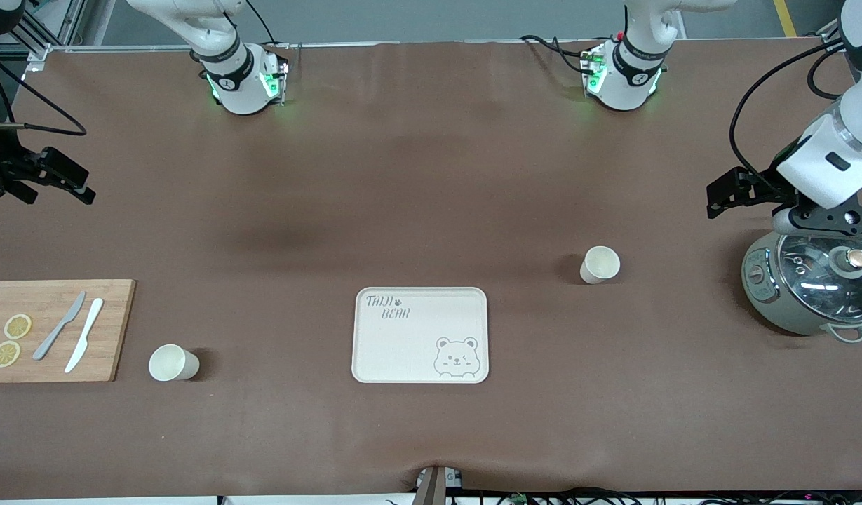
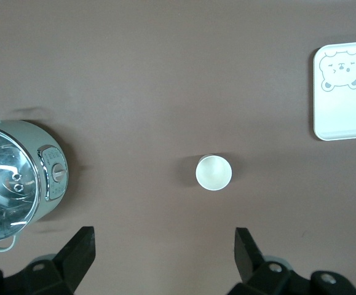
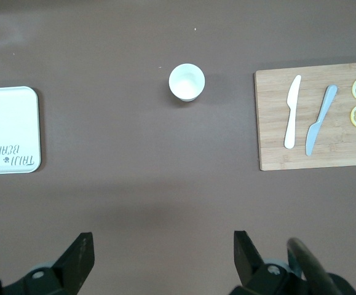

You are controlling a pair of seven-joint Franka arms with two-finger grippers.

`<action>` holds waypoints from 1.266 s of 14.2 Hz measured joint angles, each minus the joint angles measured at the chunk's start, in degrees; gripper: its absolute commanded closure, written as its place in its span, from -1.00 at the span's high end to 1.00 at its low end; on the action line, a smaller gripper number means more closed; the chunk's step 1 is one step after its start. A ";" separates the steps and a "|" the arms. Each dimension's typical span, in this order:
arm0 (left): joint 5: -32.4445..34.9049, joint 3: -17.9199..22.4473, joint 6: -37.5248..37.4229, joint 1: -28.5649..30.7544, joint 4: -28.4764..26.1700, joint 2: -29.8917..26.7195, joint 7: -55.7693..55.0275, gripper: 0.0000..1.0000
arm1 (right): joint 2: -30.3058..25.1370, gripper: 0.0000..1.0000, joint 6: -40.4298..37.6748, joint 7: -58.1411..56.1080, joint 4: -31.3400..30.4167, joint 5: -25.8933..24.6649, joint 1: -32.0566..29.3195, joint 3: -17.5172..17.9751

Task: Place white IKEA cup upright on tray with both arms
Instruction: 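Move the right gripper to one cup while the left gripper reaches another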

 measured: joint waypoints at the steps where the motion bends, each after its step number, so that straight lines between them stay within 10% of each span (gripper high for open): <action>1: 0.00 0.00 0.00 0.00 -0.01 0.00 0.00 1.00 | 0.00 1.00 0.00 0.00 0.00 0.00 0.00 0.00; 10: -0.13 -1.59 10.20 -3.36 -6.74 7.88 0.58 1.00 | 2.09 1.00 1.28 0.00 0.71 -0.02 -0.07 -0.47; 18: -0.17 -1.61 46.69 -2.61 -42.90 0.80 0.74 1.00 | 20.33 1.00 5.80 -0.10 9.24 0.01 1.96 -0.07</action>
